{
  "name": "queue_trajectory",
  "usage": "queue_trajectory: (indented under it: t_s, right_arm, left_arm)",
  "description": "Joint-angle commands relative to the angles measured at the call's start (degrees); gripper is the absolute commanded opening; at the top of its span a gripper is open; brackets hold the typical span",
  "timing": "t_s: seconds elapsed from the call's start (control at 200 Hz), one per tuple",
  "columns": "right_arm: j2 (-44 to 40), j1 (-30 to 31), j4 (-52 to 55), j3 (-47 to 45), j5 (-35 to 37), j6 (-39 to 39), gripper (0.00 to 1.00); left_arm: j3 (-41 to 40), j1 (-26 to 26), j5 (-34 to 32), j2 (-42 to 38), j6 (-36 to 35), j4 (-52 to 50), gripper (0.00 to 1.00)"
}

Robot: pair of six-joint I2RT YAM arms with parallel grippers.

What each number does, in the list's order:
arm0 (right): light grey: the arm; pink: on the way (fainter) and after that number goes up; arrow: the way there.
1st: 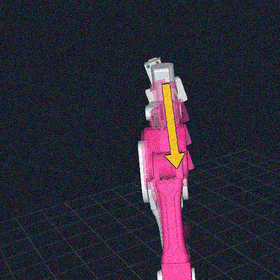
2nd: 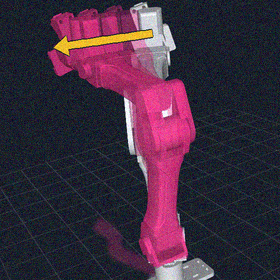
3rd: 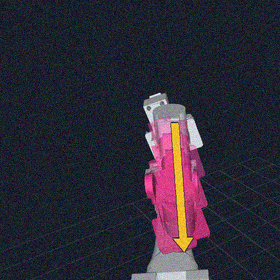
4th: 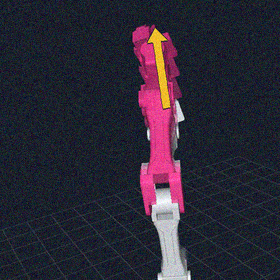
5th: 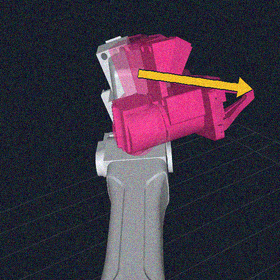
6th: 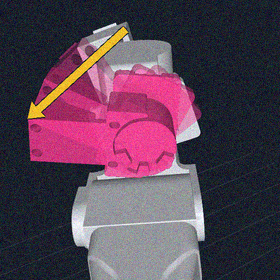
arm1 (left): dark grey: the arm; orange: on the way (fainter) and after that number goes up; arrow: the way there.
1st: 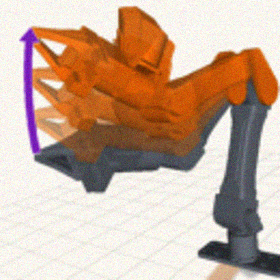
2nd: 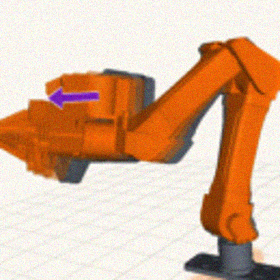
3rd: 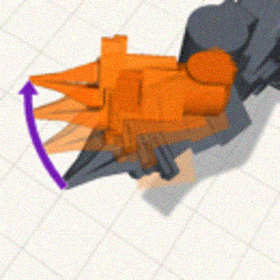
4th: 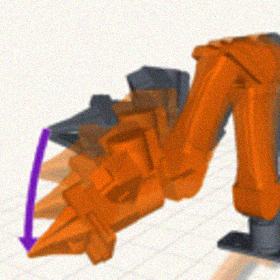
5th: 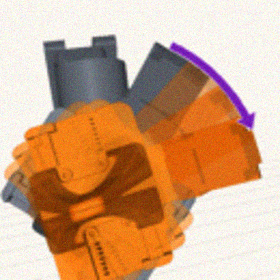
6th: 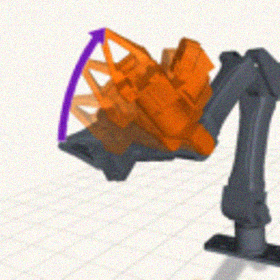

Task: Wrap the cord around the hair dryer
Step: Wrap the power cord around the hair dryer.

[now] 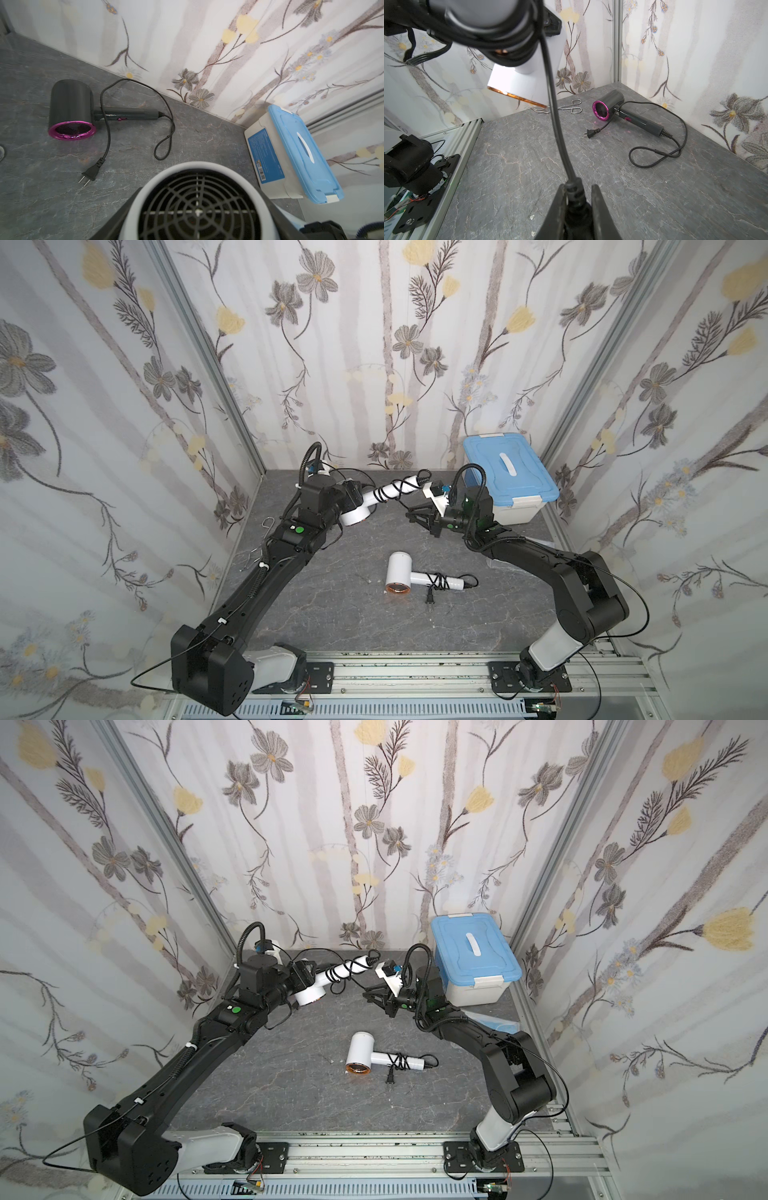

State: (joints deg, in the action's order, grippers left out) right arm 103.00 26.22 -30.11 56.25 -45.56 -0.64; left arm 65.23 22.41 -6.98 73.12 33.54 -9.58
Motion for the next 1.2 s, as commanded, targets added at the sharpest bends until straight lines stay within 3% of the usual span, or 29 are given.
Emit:
queue_trajectory:
  t_s: [0.0, 0.305, 0.52, 0.749, 0.919, 1.039, 1.194]
  right_arm:
    - [-0.8, 2.8, 0.7, -1.3, 5.6, -0.8, 0.00]
    - [-6.1, 13.7, 13.9, -0.8, 19.8, 5.1, 0.00]
    - [-8.5, 15.5, 29.4, 6.9, 27.3, 10.9, 0.00]
    - [-4.0, 15.5, 48.9, 22.2, 35.9, 21.0, 0.00]
    - [-1.8, 14.4, 56.5, 29.9, 41.3, 28.2, 0.00]
    - [-1.3, 12.5, 57.9, 32.5, 40.0, 31.5, 0.00]
    - [0.2, 9.6, 57.2, 33.8, 32.8, 34.7, 0.00]
  left_arm:
    - [0.8, 0.3, -13.0, 1.6, 5.3, 5.3, 0.00]
    - [1.9, 2.7, -25.8, 8.7, -3.5, 1.1, 0.00]
    - [1.8, 5.6, -27.8, 11.5, -13.0, -1.1, 0.00]
    - [3.8, 7.5, -19.3, 10.5, -25.9, -7.2, 0.00]
    - [4.8, 7.6, -9.7, 8.7, -34.2, -14.6, 0.00]
    - [4.9, 7.6, -3.2, 7.2, -36.8, -18.7, 0.00]
    - [5.0, 7.6, 4.6, 7.0, -37.8, -20.3, 0.00]
